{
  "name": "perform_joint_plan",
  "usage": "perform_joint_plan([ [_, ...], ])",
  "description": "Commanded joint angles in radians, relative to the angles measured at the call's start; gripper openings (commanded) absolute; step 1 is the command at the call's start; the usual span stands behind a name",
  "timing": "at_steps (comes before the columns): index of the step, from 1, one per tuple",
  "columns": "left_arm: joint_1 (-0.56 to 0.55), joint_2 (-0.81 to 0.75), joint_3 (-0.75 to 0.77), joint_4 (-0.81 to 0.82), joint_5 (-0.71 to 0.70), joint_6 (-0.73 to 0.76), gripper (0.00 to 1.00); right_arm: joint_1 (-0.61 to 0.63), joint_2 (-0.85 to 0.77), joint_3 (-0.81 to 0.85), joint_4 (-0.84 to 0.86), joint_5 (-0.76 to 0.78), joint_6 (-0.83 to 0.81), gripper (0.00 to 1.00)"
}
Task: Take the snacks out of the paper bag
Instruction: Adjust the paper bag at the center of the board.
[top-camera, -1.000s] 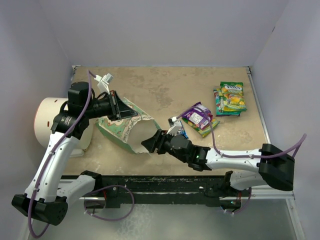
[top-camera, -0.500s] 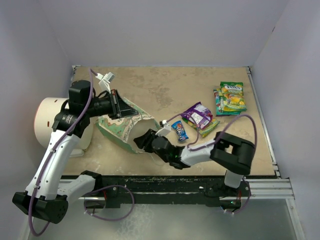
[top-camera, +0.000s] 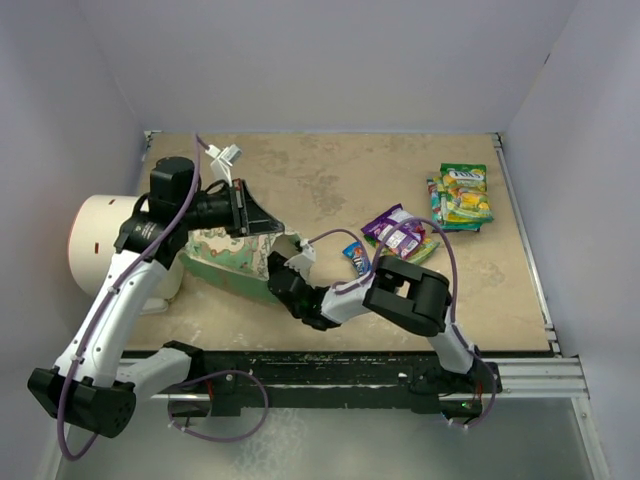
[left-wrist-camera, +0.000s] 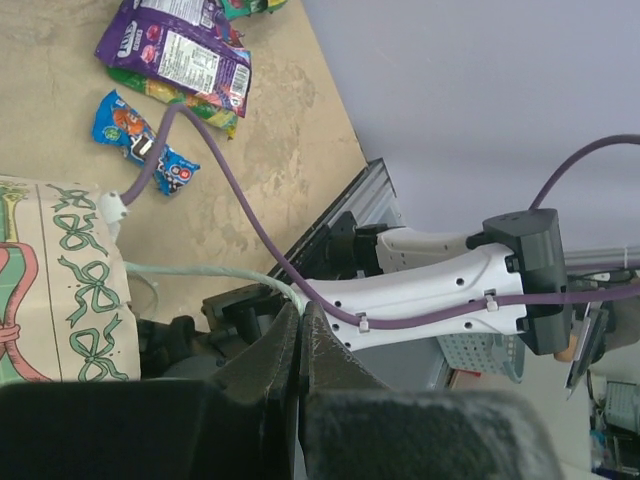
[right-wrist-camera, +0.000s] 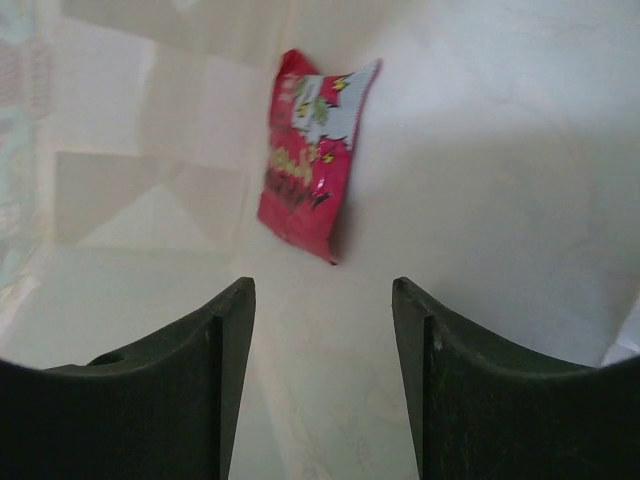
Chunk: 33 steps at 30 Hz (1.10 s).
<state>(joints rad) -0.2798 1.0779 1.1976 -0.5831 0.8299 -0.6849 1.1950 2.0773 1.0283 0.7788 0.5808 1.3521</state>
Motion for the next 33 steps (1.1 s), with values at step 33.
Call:
perform_joint_plan([
  [33, -0.021, -0.12, -0.05, -0.129, -0.233, 0.142, 0.0, -0.249, -0.548, -0.438, -0.214, -0.504, -0.672, 0.75],
])
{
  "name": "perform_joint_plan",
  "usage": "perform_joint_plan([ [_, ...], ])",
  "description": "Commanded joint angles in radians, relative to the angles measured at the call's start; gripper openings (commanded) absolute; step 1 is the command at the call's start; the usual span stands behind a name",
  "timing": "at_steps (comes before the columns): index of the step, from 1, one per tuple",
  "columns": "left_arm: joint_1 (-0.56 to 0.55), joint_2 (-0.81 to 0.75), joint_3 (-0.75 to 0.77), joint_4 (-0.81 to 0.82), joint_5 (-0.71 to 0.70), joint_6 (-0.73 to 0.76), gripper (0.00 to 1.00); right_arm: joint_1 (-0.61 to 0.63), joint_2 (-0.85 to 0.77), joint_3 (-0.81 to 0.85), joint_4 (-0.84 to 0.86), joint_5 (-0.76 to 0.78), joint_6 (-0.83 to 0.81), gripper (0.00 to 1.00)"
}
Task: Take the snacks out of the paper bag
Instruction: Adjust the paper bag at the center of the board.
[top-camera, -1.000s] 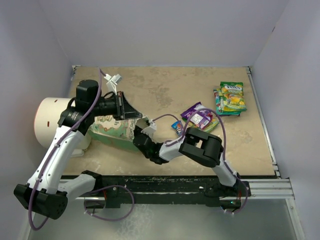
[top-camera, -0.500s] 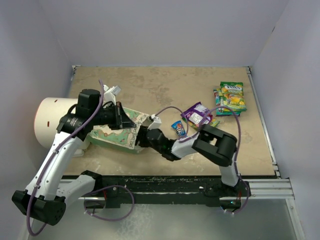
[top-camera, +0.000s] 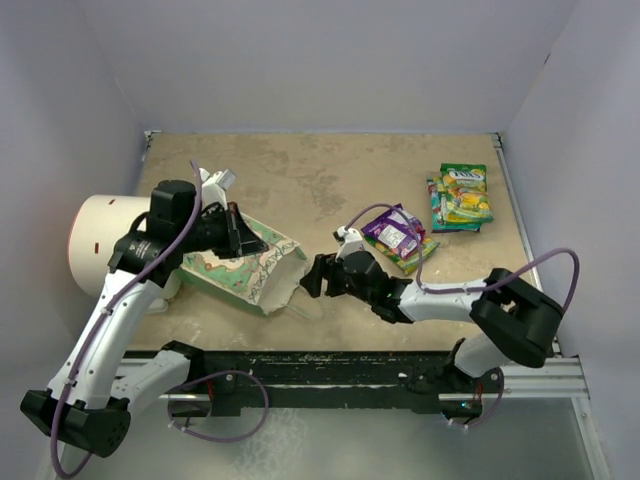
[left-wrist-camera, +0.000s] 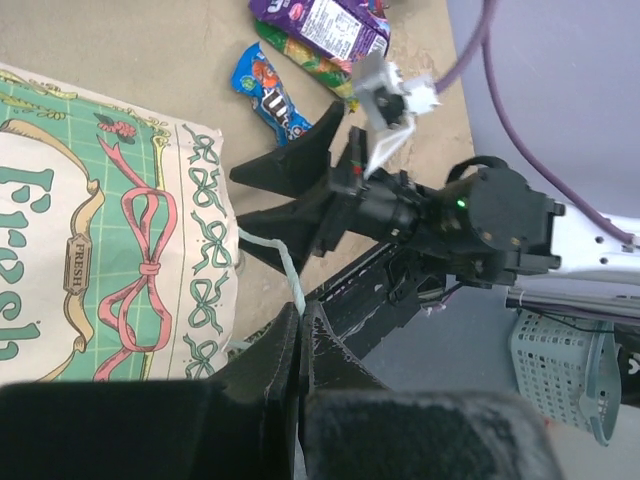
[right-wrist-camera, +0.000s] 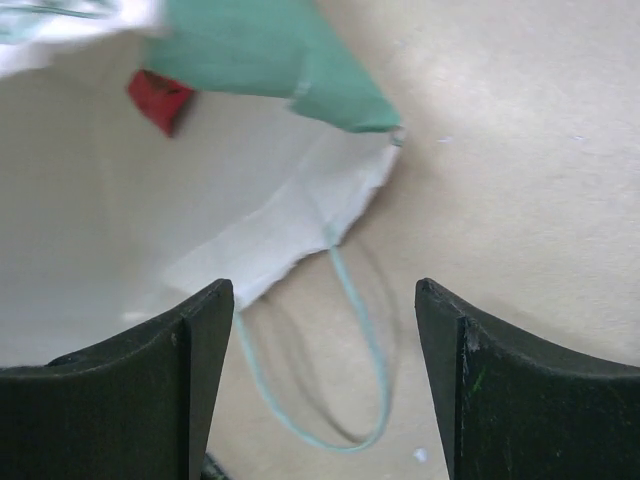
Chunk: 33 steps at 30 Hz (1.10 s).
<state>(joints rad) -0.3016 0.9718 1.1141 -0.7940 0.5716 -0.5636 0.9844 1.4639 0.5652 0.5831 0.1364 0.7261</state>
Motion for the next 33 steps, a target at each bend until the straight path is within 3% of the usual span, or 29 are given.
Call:
perform_joint_plan([
  [1, 0.0, -0.005, 0.043, 0.086, 0.029, 0.026, 0.0, -0.043, 0.087, 0.045, -0.025, -0.083, -0.04, 0.75],
  [16, 0.0, 0.071, 0.125, 0.17, 0.124, 0.036, 0.0, -0.113, 0.291, 0.167, 0.073, -0.261, 0.334, 0.69],
  [19, 0.001, 0.08, 0.131, 0.192, 0.132, 0.019, 0.0, -0.119, 0.339, 0.241, 0.013, -0.281, 0.39, 0.57],
  [25, 0.001, 0.129, 0.183, 0.264, 0.135, -0.016, 0.0, -0.12, 0.365, 0.313, -0.02, -0.312, 0.429, 0.5],
  [33, -0.003, 0.216, 0.347, 0.169, 0.146, 0.109, 0.0, -0.121, 0.405, 0.367, -0.035, -0.34, 0.41, 0.19],
])
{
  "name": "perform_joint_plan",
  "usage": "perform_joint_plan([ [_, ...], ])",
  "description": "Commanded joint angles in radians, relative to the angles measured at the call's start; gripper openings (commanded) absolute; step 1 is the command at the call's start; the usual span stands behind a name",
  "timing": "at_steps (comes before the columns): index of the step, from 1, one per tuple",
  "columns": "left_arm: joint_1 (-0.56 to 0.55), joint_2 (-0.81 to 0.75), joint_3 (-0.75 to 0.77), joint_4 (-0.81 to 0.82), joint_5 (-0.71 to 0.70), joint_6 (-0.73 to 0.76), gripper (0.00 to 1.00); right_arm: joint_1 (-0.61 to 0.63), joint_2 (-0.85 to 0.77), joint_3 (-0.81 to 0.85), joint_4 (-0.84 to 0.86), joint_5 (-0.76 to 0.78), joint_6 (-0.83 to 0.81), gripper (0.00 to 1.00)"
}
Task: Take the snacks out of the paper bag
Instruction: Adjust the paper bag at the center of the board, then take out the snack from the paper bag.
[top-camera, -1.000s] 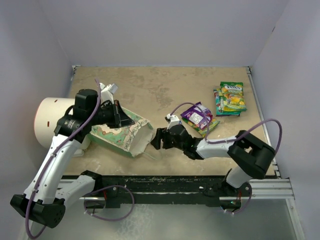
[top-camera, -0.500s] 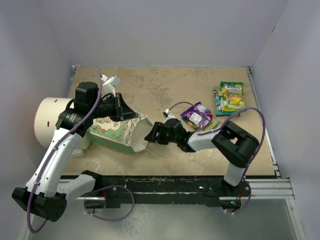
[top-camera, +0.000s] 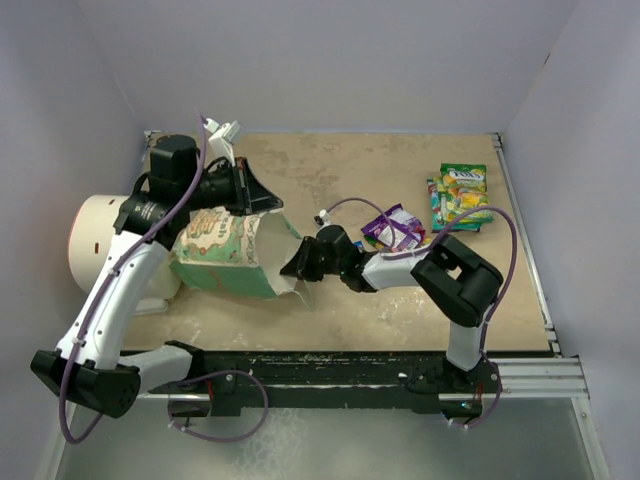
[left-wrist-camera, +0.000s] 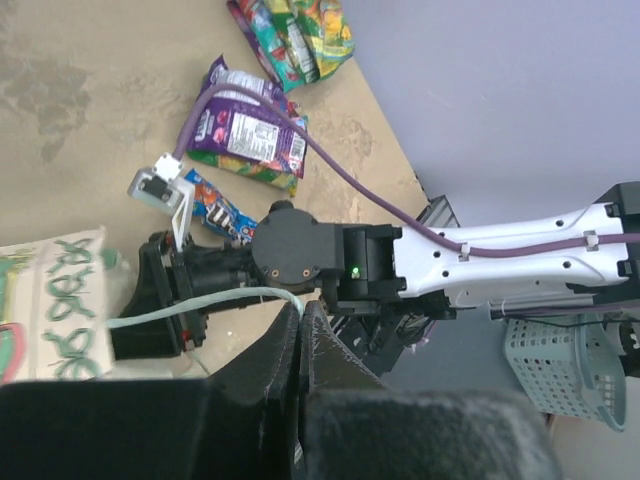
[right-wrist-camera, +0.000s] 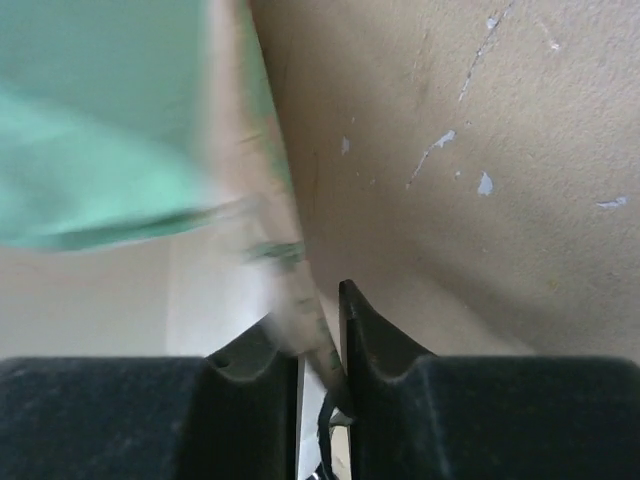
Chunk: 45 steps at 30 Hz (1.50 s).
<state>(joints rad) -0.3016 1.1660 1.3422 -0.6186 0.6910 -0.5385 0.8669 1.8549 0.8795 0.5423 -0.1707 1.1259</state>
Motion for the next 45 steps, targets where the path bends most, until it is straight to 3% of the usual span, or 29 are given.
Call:
perform_joint_plan([
  [1, -0.003, 0.032, 0.139, -0.018, 0.031, 0.099, 0.0, -0.003, 0.017, 0.054, 0.011, -0.033, 0.015, 0.17],
  [7, -0.078, 0.083, 0.217, -0.044, 0.021, 0.132, 0.0, -0.002, 0.035, 0.059, 0.06, -0.023, 0.008, 0.06],
  [12, -0.211, 0.152, 0.284, -0.105, -0.076, 0.161, 0.0, -0.003, 0.043, 0.061, 0.112, -0.001, -0.002, 0.05],
  [20, -0.371, 0.179, 0.262, -0.156, -0.213, 0.158, 0.0, -0.003, 0.097, 0.066, 0.173, 0.011, -0.004, 0.04],
  [33, -0.534, 0.317, 0.443, -0.397, -0.557, 0.18, 0.0, -0.001, 0.171, 0.076, 0.289, 0.081, 0.038, 0.03],
  [38, -0.581, 0.385, 0.477, -0.426, -0.58, 0.178, 0.0, 0.006, 0.178, 0.076, 0.308, 0.065, 0.05, 0.04],
  [45, -0.58, 0.303, 0.395, -0.416, -0.619, 0.152, 0.0, 0.003, 0.196, 0.073, 0.333, 0.084, 0.049, 0.04],
])
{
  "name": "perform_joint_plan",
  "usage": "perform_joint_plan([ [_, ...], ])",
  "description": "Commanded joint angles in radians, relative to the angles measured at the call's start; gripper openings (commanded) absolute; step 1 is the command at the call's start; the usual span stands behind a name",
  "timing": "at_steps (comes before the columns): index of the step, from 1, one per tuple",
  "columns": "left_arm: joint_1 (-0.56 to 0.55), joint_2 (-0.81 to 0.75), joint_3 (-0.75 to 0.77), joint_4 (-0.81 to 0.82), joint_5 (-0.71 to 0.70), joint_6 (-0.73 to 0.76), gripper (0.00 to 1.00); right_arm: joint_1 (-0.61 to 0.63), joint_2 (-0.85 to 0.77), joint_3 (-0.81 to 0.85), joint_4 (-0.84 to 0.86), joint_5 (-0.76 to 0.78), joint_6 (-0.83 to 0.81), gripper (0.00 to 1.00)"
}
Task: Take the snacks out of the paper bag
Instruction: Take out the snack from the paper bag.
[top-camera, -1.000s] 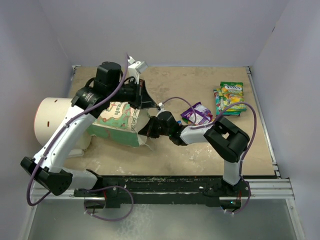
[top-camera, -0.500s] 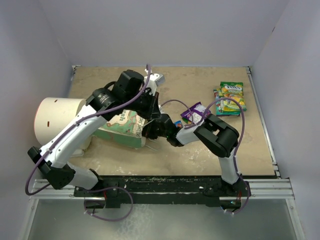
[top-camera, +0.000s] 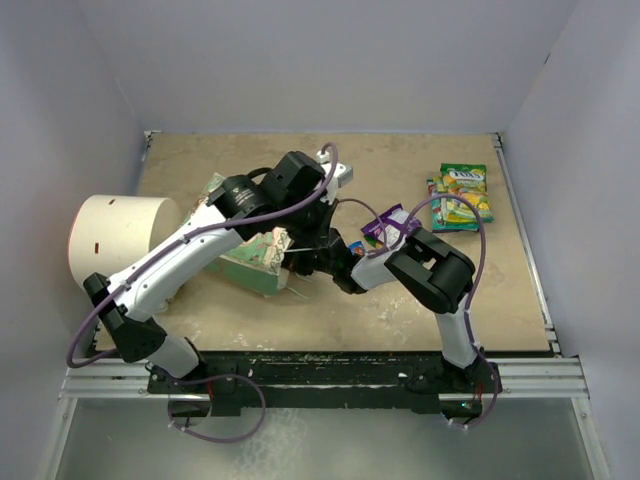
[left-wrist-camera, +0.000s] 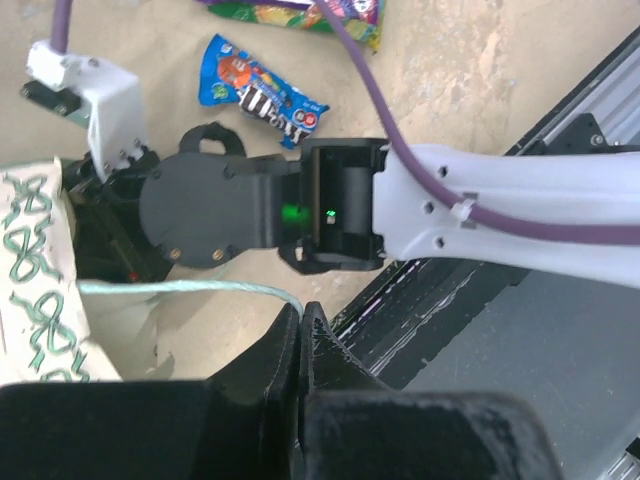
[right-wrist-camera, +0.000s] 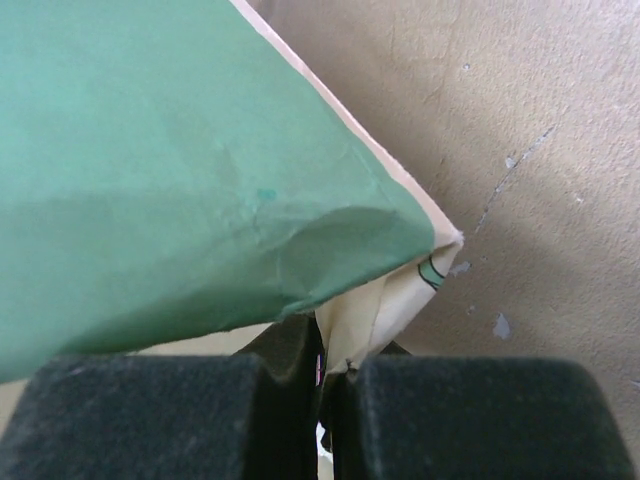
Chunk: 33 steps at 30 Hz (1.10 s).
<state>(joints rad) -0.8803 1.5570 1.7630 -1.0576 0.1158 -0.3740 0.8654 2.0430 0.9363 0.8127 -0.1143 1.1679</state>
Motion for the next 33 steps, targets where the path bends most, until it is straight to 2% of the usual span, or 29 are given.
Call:
perform_joint_plan([
  [1, -0.002, -0.099, -0.027, 0.01, -0.052, -0.012, 0.0, 0.004, 0.012, 0.015, 0.071, 0.03, 0.004, 0.04],
  [4, -0.002, -0.113, -0.008, -0.016, -0.069, -0.015, 0.0, 0.005, 0.046, 0.044, 0.073, 0.039, 0.008, 0.04],
  [8, -0.005, -0.005, 0.089, 0.017, -0.001, -0.023, 0.0, 0.006, 0.066, 0.094, 0.121, 0.027, 0.018, 0.05],
  [11, -0.034, 0.07, 0.185, -0.038, -0.004, -0.009, 0.0, 0.001, 0.017, 0.013, 0.147, 0.036, 0.019, 0.06],
  [17, -0.04, -0.044, 0.072, -0.059, -0.079, -0.037, 0.0, 0.001, 0.053, 0.043, 0.2, 0.027, 0.017, 0.06],
  [21, -0.045, -0.021, 0.078, -0.093, -0.089, -0.038, 0.0, -0.006, 0.026, 0.041, 0.183, 0.033, -0.012, 0.07],
  [24, -0.087, 0.008, 0.15, -0.122, -0.103, -0.06, 0.0, -0.006, 0.028, 0.056, 0.182, 0.03, -0.015, 0.07],
  [29, -0.136, 0.064, 0.341, -0.321, -0.224, -0.064, 0.0, -0.006, 0.038, 0.12, 0.206, 0.023, -0.016, 0.07],
  [33, -0.137, 0.007, 0.167, -0.198, -0.238, -0.068, 0.0, -0.016, 0.042, 0.123, 0.194, 0.005, 0.01, 0.08],
])
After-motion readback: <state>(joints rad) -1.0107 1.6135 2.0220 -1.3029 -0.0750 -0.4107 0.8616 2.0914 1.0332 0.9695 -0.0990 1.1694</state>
